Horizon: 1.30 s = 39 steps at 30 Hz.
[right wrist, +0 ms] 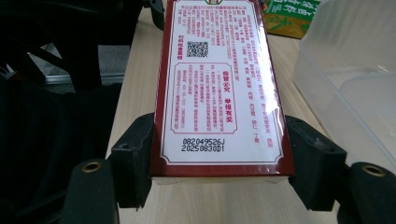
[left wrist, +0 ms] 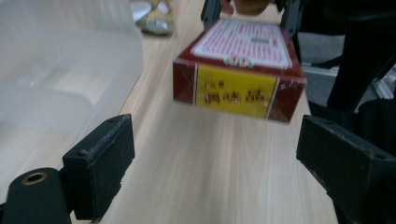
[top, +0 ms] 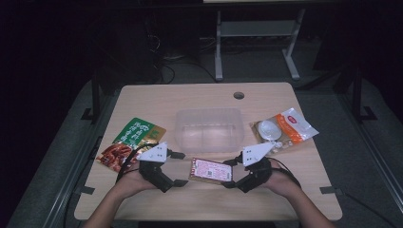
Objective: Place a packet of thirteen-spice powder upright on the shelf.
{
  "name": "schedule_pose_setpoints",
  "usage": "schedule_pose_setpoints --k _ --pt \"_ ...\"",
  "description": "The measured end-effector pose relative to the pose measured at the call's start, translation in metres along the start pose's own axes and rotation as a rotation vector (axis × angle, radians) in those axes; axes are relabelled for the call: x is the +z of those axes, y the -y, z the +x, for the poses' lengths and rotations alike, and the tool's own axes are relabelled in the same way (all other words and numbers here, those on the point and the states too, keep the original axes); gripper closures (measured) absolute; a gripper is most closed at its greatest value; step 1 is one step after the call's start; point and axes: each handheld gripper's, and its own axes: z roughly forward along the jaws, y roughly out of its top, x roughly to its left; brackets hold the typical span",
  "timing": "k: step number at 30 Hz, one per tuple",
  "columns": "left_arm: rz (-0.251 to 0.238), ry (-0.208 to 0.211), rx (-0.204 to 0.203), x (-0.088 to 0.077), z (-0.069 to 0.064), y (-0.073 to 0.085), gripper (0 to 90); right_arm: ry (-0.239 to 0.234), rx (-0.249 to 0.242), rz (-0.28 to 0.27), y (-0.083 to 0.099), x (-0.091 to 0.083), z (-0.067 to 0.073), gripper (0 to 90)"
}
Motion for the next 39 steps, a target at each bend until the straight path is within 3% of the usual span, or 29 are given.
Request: schedule_pose_setpoints --k 4,10,15,30,39 --pt "-0.025 0.054 0.022 0.007 -0.001 -0.007 10.8 -0.004 0.001 -0.016 0.000 -0.001 0.001 32.1" --pt "-0.039 0.085 0.026 0.016 0.001 -0.013 11.0 -0.010 -0.009 -0.037 -0.003 -0.001 -0.001 32.1" --pt "-0.054 0.084 0.063 0.019 -0.002 -0.016 12.6 -0.010 -0.009 -0.041 -0.004 0.000 -0.001 32.1" --pt "-0.104 0.091 0.064 0.021 -0.003 -0.017 27.6 -0.017 -0.037 -0.047 -0.004 0.000 0.000 32.0" --pt "-0.087 0.127 0.058 0.018 -0.002 -0.018 30.6 -0.041 -0.029 -0.053 -0.003 0.002 0.000 31.6"
